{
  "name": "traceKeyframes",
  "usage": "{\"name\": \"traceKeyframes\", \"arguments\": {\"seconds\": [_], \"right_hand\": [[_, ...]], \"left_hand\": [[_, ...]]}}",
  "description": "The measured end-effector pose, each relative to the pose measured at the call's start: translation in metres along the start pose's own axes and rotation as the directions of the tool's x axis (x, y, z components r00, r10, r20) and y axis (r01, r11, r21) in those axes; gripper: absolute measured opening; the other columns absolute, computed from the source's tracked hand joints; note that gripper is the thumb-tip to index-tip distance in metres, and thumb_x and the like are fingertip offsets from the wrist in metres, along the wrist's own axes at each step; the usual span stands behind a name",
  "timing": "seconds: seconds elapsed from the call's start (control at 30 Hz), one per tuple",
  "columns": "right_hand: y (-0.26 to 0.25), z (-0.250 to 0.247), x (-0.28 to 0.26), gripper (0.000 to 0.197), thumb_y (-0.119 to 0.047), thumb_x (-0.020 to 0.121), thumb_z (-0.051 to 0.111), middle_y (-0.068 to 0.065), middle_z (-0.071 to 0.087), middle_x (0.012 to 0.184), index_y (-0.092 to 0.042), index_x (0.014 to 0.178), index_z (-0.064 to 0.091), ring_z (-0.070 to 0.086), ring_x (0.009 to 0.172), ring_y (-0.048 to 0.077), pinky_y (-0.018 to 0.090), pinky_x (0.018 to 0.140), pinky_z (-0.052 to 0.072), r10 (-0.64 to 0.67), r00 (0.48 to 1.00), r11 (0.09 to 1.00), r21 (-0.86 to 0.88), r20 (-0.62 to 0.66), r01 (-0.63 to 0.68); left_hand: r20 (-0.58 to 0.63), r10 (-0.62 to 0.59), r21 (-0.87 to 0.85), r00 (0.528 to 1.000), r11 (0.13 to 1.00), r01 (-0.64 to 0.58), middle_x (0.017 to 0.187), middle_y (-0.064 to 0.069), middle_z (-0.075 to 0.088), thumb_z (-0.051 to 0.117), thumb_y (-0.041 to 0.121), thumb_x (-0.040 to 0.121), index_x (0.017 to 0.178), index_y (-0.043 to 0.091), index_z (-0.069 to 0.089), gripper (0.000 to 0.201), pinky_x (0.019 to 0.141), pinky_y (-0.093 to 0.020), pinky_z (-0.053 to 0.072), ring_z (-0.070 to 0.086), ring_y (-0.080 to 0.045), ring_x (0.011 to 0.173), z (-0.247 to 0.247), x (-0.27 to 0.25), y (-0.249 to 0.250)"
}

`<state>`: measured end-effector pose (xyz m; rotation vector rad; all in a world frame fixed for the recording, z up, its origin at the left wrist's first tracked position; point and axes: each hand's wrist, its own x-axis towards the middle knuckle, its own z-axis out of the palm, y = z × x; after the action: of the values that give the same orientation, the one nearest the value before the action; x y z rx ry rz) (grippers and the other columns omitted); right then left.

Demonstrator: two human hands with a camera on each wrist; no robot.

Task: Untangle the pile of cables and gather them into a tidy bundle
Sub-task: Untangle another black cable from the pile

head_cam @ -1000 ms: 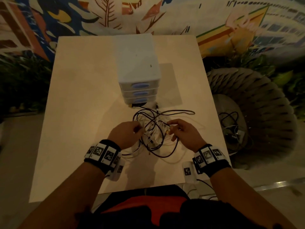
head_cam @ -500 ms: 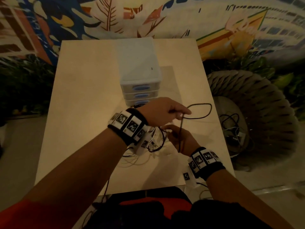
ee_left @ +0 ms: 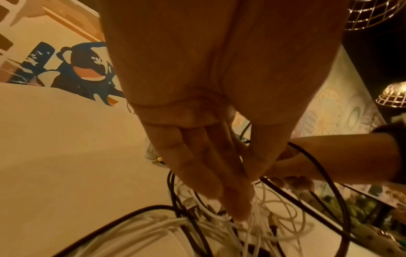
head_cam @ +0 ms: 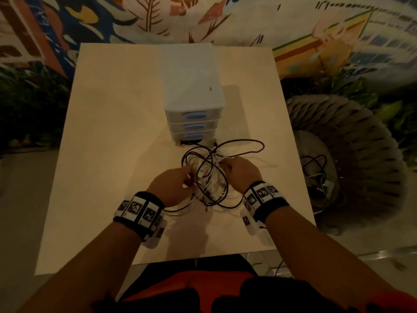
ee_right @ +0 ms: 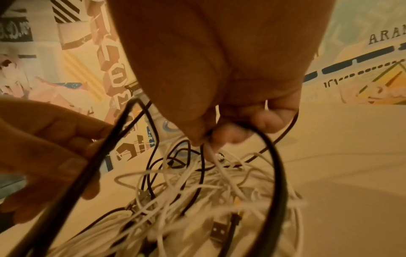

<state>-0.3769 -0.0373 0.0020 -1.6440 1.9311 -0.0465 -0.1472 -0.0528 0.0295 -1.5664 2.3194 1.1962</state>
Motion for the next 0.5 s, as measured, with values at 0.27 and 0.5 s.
{"name": "traceKeyframes", "arguments": {"seconds": [0.27,0.5], "right_hand": [[0.023,0.010,0.022,0.035,-0.050,0.104,0.038,0.009,0.055,0.108,-0.047,0.129,0.062,0.060,0.100,0.036,0.044,0.088,0.050,0.089,0.996,0.996,-0.018,-0.004,-0.089],[0.030,0.017,0.028,0.033,-0.047,0.105,0.039,0.009,0.049,0.111,-0.044,0.130,0.061,0.055,0.104,0.037,0.041,0.079,0.039,0.037,0.999,0.985,-0.170,0.024,-0.033]], "left_hand": [[-0.112,-0.036,0.045,0.993,0.998,0.041,0.114,-0.001,0.071,0.057,0.029,0.097,0.123,0.032,0.062,0.026,0.084,-0.036,0.051,0.065,-0.029,0.104,0.015,0.022,-0.001],[0.000,0.000,0.306,1.000,0.952,0.000,0.107,0.003,0.071,0.050,0.052,0.094,0.120,0.039,0.066,0.033,0.077,-0.032,0.050,0.066,-0.027,0.101,0.023,0.034,0.014]]}}
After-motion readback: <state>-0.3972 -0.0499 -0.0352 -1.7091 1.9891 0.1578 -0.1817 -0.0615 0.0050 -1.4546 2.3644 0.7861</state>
